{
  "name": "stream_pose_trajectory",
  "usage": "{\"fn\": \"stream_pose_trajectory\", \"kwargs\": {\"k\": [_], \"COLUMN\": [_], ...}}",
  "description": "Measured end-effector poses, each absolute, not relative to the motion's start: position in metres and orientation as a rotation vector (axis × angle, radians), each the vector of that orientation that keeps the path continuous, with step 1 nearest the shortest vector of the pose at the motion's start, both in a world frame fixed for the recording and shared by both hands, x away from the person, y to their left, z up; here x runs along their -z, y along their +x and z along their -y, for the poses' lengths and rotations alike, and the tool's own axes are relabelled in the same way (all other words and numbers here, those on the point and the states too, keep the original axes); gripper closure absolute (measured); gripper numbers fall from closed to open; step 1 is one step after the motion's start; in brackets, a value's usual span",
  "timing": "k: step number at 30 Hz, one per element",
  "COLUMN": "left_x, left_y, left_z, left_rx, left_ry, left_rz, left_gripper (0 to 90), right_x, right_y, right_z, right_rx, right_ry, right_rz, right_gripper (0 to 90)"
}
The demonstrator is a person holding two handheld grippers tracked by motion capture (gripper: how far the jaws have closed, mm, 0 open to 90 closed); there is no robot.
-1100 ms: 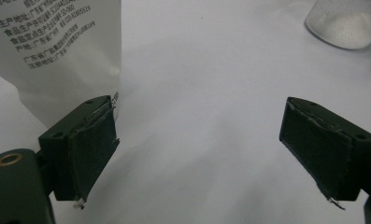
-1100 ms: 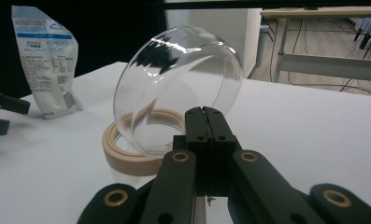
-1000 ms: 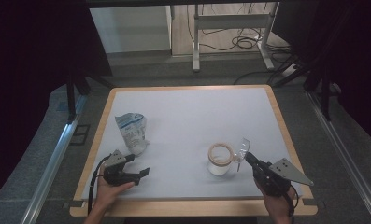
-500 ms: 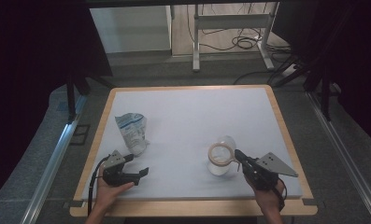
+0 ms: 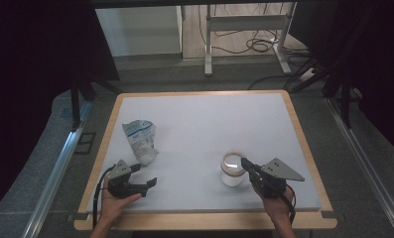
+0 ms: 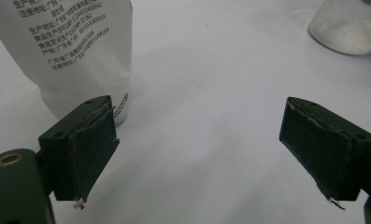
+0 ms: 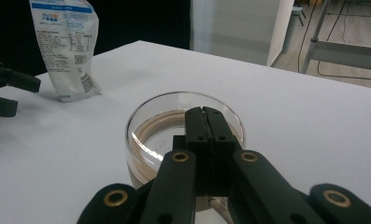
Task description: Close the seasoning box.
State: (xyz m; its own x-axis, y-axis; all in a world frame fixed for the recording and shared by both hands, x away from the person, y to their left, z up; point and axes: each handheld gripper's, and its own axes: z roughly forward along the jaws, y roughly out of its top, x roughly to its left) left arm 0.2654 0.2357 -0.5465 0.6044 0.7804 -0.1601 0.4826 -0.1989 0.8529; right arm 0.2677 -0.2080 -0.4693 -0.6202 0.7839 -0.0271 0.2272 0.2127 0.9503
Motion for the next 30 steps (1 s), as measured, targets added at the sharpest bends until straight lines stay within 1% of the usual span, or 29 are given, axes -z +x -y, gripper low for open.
{"fn": "stream_pose_trajectory", "kwargs": {"k": [6, 11, 13, 16, 18, 20, 22, 30], "left_x": [0.547, 0.545, 0.545, 0.544, 0.544, 0.544, 0.543, 0.541], "left_y": [0.266, 0.265, 0.264, 0.263, 0.263, 0.263, 0.262, 0.261], "left_z": [-0.235, -0.238, -0.238, -0.238, -0.238, -0.238, -0.239, -0.239], "left_rx": [-0.387, -0.398, -0.402, -0.405, -0.405, -0.404, -0.432, -0.445], "left_ry": [1.854, 1.844, 1.843, 1.84, 1.84, 1.84, 1.83, 1.83], "left_rz": [-1.02, -1.023, -1.023, -1.019, -1.014, -1.015, -1.017, -1.016], "left_gripper": [11.2, 11.3, 11.2, 11.2, 11.2, 11.2, 11.7, 12.0], "right_x": [0.47, 0.471, 0.471, 0.471, 0.472, 0.472, 0.473, 0.484], "right_y": [0.268, 0.27, 0.27, 0.272, 0.273, 0.274, 0.277, 0.284], "right_z": [0.218, 0.235, 0.24, 0.247, 0.252, 0.257, 0.263, 0.298], "right_rx": [-1.427, -1.469, -1.471, -1.493, -1.489, -1.477, -1.479, -1.423], "right_ry": [0.947, 0.993, 1.001, 1.031, 1.038, 1.05, 1.065, 1.134], "right_rz": [-1.958, -1.928, -1.917, -1.912, -1.909, -1.903, -1.914, -1.854], "right_gripper": [89.4, 84.9, 80.0, 63.0, 54.1, 47.5, 46.1, 42.6]}}
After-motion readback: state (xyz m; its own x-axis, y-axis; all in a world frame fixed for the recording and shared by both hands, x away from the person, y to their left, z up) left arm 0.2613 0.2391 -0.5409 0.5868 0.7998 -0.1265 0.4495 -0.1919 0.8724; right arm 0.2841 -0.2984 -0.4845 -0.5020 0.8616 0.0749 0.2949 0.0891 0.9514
